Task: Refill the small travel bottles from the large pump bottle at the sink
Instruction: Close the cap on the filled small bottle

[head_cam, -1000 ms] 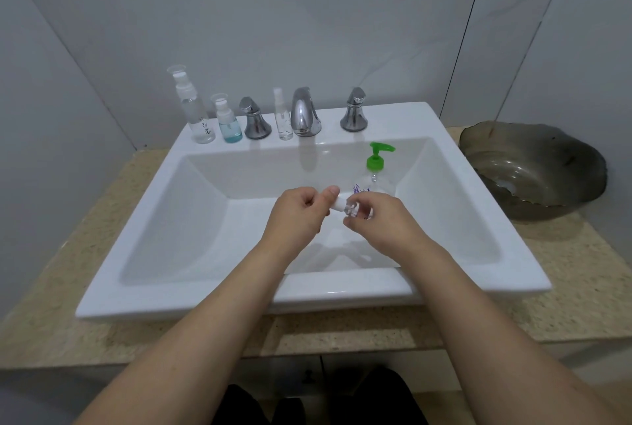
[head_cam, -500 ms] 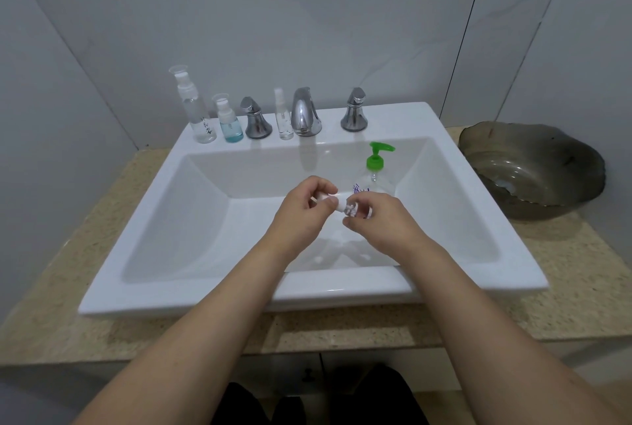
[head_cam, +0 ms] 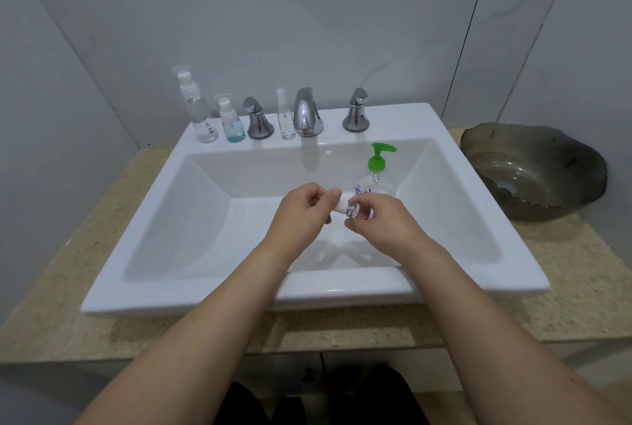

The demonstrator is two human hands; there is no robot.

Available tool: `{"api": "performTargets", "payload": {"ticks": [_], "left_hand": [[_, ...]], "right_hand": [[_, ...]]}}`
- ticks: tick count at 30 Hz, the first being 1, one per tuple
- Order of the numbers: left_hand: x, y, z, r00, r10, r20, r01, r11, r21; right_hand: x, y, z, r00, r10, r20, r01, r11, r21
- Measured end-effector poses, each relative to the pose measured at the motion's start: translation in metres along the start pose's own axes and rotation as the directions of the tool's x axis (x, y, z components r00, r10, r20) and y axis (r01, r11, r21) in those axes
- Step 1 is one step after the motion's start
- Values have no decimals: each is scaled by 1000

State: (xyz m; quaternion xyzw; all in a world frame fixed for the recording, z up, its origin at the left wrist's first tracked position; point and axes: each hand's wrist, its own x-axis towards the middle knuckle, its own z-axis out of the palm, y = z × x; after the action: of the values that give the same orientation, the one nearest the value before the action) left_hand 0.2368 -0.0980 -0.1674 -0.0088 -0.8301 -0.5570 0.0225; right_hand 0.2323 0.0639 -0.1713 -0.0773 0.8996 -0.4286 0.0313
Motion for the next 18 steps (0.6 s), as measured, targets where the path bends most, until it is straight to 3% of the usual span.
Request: {"api": "performTargets", "payload": {"ticks": [5, 18], "left_hand": [[-1, 1, 1, 997, 62, 37, -63, 998, 19], [0, -1, 1, 999, 36, 30, -37, 998, 42]], "right_hand": [[0, 0, 0, 1000, 8, -6, -8, 1000, 11], [1, 1, 0, 1000, 15, -3, -15, 1000, 2]]}}
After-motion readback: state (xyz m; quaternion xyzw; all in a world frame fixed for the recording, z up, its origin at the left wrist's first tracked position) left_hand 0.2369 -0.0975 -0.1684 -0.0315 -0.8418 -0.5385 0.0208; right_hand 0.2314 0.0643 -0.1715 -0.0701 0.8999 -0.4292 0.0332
